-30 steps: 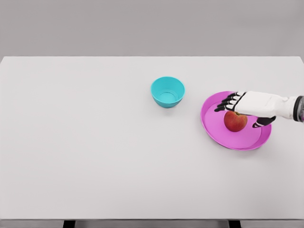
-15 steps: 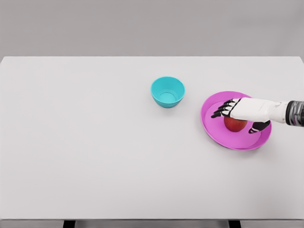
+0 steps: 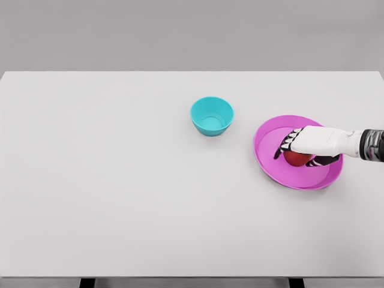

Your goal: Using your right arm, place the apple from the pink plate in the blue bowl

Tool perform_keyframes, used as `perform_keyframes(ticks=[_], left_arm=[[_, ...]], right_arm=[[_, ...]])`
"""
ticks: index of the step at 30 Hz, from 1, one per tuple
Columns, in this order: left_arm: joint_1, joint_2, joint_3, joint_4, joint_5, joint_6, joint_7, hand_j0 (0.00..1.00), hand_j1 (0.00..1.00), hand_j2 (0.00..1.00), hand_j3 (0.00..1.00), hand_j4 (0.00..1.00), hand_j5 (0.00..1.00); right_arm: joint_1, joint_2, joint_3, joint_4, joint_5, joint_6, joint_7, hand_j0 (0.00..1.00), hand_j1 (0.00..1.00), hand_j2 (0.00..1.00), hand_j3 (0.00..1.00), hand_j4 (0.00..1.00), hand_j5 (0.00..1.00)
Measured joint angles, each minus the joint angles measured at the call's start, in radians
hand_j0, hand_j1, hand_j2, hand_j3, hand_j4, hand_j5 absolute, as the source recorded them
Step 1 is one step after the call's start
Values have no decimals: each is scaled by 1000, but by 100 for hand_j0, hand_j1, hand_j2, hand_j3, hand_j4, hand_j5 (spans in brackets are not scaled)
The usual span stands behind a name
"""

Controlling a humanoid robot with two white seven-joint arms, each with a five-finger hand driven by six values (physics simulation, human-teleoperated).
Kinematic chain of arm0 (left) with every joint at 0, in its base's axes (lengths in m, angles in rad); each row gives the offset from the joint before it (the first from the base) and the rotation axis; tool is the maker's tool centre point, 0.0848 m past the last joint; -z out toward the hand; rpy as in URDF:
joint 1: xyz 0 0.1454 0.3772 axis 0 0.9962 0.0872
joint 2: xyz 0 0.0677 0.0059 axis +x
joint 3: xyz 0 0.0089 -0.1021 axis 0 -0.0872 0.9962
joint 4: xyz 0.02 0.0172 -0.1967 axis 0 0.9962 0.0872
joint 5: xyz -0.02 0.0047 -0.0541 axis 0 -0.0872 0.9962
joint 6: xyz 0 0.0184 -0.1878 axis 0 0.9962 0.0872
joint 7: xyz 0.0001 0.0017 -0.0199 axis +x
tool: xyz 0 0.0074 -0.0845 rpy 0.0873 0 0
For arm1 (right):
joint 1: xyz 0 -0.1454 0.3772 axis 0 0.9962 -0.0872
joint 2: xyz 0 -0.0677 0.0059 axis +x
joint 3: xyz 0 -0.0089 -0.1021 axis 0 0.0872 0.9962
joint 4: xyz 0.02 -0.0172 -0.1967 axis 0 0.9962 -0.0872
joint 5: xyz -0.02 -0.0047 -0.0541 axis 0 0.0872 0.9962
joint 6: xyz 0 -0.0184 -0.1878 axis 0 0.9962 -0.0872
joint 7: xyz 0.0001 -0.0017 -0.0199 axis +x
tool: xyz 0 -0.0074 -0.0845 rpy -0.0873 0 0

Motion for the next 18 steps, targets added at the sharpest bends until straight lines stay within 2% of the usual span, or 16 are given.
perform_keyframes(ticks=[2, 15, 18], left_arm=[[0, 0, 0, 0, 0, 0, 0, 100, 100, 100, 100, 100, 100], [0, 0, 0, 0, 0, 0, 0, 100, 100, 100, 100, 100, 100], [0, 0, 0, 0, 0, 0, 0, 100, 100, 100, 100, 100, 100]], right_arm=[[0, 0, 0, 1, -1, 0, 0, 56, 56, 56, 56, 56, 56], [-44, 9, -8, 0, -2, 0, 0, 55, 55, 55, 55, 55, 55], [-51, 16, -8, 2, -3, 0, 0, 50, 50, 50, 50, 50, 50]])
